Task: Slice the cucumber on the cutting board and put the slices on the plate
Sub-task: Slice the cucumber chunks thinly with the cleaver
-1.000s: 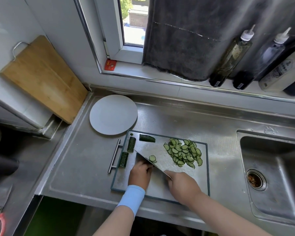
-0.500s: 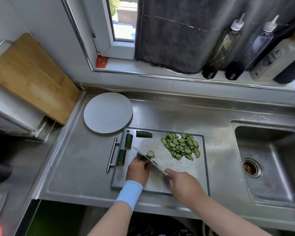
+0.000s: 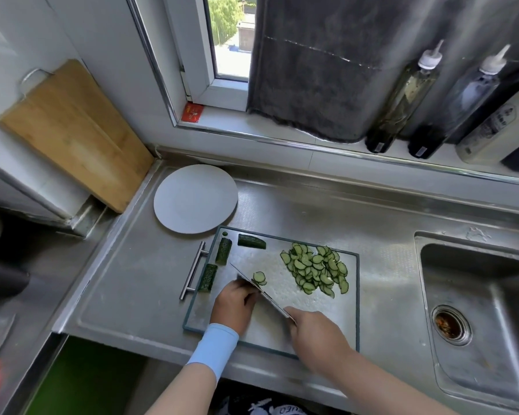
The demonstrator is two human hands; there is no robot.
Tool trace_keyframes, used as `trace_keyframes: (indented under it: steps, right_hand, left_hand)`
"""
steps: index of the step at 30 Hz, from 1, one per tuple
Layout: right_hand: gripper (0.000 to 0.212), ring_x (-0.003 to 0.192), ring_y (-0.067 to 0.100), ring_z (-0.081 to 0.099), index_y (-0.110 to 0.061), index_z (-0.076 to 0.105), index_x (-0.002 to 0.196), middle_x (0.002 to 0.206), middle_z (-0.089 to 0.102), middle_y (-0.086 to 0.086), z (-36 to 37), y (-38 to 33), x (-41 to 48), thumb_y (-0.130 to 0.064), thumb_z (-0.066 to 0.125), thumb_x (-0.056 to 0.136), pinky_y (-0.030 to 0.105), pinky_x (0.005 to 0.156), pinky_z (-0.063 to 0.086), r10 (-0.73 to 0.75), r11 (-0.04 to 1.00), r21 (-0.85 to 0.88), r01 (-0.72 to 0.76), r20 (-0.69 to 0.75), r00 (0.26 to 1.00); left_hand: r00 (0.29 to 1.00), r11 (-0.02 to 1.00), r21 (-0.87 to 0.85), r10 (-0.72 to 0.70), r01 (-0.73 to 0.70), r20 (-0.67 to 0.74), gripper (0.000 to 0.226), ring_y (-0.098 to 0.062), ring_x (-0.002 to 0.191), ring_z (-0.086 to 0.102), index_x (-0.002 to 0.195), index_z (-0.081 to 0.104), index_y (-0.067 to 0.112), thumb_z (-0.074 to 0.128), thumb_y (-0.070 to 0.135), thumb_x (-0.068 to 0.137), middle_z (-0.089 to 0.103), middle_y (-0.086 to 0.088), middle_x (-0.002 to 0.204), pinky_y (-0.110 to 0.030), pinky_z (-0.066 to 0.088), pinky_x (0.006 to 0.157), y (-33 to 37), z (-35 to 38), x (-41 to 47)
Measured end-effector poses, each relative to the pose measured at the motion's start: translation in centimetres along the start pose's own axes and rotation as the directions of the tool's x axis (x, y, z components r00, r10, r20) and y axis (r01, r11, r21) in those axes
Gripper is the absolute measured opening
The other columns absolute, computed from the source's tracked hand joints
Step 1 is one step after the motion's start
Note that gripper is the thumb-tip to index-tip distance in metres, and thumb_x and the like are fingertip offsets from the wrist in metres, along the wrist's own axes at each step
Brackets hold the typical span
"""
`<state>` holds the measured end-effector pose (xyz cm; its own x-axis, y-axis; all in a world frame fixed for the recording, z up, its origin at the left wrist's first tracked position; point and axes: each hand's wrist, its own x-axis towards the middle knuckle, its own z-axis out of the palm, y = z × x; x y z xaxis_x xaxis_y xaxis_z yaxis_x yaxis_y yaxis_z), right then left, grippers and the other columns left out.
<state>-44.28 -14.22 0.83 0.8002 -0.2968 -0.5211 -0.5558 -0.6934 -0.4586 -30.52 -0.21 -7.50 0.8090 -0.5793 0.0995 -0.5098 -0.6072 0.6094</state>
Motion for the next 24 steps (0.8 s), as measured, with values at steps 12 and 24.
trace_keyframes:
  steps: [12,24]
  right_hand:
    - [0.022,0.078,0.024,0.056,-0.029,0.056,0.091,0.080,0.062,-0.003,-0.1,-1.3,2.2,-0.017,0.037,0.094,0.032,0.062,0.045,-0.034,0.999,0.000,0.034,0.028,0.999]
    - [0.016,0.063,0.022,0.046,-0.021,0.046,0.084,0.071,0.054,0.003,-0.2,0.2,-0.6,-0.020,0.036,0.097,0.031,0.053,0.032,-0.025,0.999,-0.032,0.024,-0.023,0.999]
  left_hand:
    - [0.998,0.998,-0.003,-0.055,0.055,-0.015,0.021,-0.020,0.079,0.063,0.078,0.076,0.018,0.084,0.003,0.065,0.066,-0.001,0.082,-0.021,0.046,0.073,-0.1,0.6,-0.4]
    - [0.998,0.996,0.078,-0.048,0.045,0.034,0.018,-0.023,0.074,0.064,0.074,0.074,0.018,0.083,0.005,0.065,0.066,-0.002,0.075,-0.023,0.050,0.066,0.6,-0.1,-0.2]
